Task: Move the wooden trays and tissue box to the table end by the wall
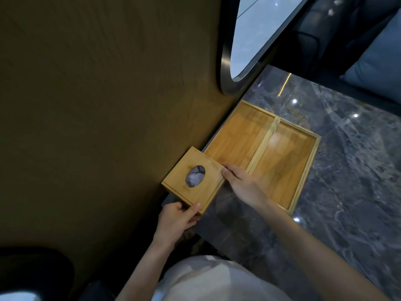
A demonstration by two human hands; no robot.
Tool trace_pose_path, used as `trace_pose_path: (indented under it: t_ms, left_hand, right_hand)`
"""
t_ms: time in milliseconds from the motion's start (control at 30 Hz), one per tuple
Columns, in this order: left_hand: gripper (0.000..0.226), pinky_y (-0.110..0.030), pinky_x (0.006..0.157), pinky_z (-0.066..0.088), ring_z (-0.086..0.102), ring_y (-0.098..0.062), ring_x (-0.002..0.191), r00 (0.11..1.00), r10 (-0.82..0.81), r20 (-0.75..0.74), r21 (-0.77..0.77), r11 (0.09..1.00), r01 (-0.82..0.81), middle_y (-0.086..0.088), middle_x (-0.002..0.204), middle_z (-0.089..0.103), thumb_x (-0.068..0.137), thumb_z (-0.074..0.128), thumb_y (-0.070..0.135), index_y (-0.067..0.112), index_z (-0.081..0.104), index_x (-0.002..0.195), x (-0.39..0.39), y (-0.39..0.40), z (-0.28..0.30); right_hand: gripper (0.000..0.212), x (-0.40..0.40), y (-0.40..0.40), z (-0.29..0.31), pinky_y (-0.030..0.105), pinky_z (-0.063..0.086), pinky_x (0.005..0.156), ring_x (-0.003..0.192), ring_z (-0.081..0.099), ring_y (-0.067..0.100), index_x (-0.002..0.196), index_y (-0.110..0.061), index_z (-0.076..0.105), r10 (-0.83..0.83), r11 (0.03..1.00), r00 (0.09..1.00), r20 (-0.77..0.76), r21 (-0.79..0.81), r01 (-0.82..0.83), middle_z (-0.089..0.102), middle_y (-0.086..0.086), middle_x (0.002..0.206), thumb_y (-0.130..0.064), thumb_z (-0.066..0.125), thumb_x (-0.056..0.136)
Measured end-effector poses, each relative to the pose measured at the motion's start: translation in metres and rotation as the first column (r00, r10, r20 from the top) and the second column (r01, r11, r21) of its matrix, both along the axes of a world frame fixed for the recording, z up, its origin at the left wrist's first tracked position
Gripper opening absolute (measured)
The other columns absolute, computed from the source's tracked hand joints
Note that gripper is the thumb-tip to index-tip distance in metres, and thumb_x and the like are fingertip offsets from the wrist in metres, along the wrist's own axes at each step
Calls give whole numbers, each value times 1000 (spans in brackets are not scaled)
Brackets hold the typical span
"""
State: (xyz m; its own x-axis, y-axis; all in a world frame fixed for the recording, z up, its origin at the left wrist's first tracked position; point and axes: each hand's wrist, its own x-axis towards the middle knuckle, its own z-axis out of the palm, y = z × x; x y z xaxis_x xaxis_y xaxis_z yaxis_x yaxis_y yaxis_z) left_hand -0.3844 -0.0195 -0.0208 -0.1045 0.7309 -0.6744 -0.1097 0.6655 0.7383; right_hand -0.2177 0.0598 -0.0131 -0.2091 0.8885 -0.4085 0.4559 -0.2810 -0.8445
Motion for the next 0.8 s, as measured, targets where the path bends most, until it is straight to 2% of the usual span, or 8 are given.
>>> trace_pose_path:
  t_ms: [100,333,467,533,633,700,767,800]
  left_hand:
    - [7,-15,58,56,67,-14,69,1000,-15,-22,20,1000,15,-4,77,68,83,62,14,11,63,76,-1,1,0]
    - [18,-21,63,57,70,-20,77,964,-151,-220,36,986,162,-13,83,71,79,67,25,8,65,72,-7,4,-4]
    - [32,-38,77,59,70,-25,80,907,-268,-324,-5,959,282,-18,88,72,79,66,33,1,66,76,-11,5,0]
    - [41,-36,72,57,67,-22,73,804,-385,-454,-44,910,411,-11,76,69,78,63,43,3,63,69,-13,8,7]
    - [42,-28,55,43,54,-16,56,567,-521,-639,-133,800,585,-1,58,54,80,59,45,12,52,55,-16,17,27]
    - [41,-33,57,45,56,-20,57,425,-566,-706,-178,723,667,-2,56,53,81,57,43,10,56,57,-16,25,45]
    - [41,-38,64,51,63,-23,64,301,-579,-758,-189,636,749,-4,60,59,83,55,41,5,64,66,-15,39,69]
    - [38,-40,69,54,65,-23,68,301,-566,-767,-151,616,773,-5,66,65,84,54,40,6,67,72,-14,49,78]
  right_hand:
    - [37,-1,3,1,23,30,94,110,44,7,127,-15,51,12,1000,1000,24,-2,-12,54,-2,122,-29,36,97]
    - [35,-3,2,4,25,31,95,112,46,11,125,-16,52,-15,999,1000,-20,-32,14,52,-5,114,-29,36,97]
    - [35,-2,0,7,23,29,91,105,44,7,125,-16,51,-12,999,999,-37,-32,11,51,-8,110,-29,35,98]
    - [34,-3,2,7,24,31,91,109,48,11,124,-15,53,-15,999,999,-37,-38,13,53,-6,111,-29,36,97]
    - [34,0,5,5,23,36,88,114,51,17,124,-14,54,0,1000,1000,-2,-14,0,56,-2,114,-28,40,96]
    - [36,2,6,11,20,39,86,112,50,14,127,-13,51,-22,1000,1000,6,2,22,56,2,122,-26,42,95]
    - [35,5,10,20,23,39,92,115,50,14,128,-12,49,-45,995,999,14,88,44,56,5,129,-22,44,94]
    - [34,5,11,29,26,40,94,116,52,15,127,-12,50,-101,987,995,-9,128,102,57,6,129,-21,44,94]
